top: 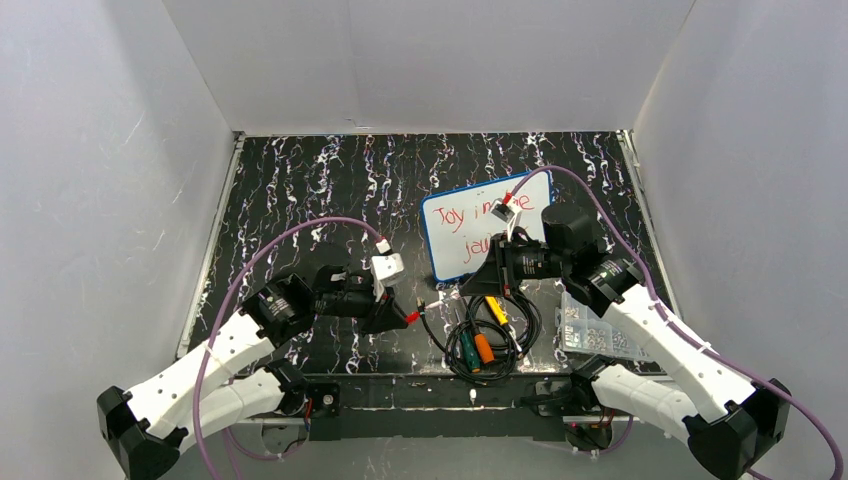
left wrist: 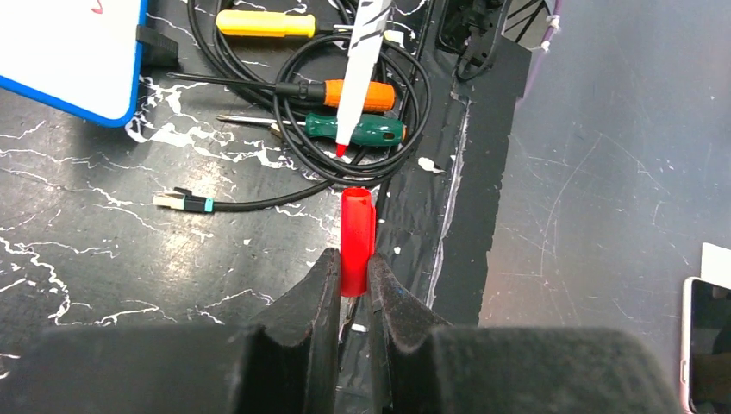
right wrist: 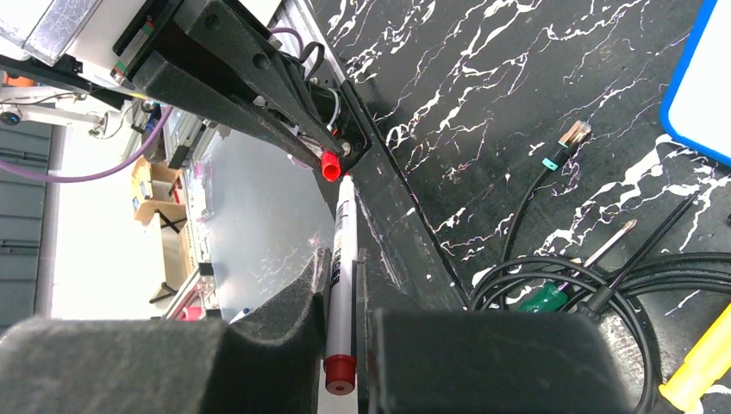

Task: Write a sentence on the whiteboard
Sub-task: Close the whiteboard marker at the center of the board.

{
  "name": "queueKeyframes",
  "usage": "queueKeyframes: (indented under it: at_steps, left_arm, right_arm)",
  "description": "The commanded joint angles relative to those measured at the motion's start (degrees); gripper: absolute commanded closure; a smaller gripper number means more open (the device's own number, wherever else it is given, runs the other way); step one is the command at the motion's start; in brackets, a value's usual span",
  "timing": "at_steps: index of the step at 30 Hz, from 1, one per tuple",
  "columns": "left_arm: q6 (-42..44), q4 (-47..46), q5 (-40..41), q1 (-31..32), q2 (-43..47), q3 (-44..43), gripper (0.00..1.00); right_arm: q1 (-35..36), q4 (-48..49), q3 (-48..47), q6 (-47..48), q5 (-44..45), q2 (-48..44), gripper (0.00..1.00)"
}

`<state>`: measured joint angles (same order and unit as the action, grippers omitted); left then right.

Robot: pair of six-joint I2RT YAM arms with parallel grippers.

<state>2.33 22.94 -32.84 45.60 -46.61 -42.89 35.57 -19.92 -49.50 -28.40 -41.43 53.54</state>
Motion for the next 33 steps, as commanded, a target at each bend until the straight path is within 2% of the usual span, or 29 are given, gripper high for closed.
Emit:
queueKeyframes:
  at_steps: [1, 33]
  left_arm:
    - [0.29, 0.01, -3.85, 0.35, 0.0, -0.48, 1.0]
    - [0.14, -2.02, -4.69, 0.35, -1.89, -1.57, 1.0]
  right_arm:
    - [-0.34, 2.04, -2.45, -0.8, -2.27, 0.07, 0.99]
    - [0.43, 1.91, -1.03, -0.84, -3.63, 1.28, 0.99]
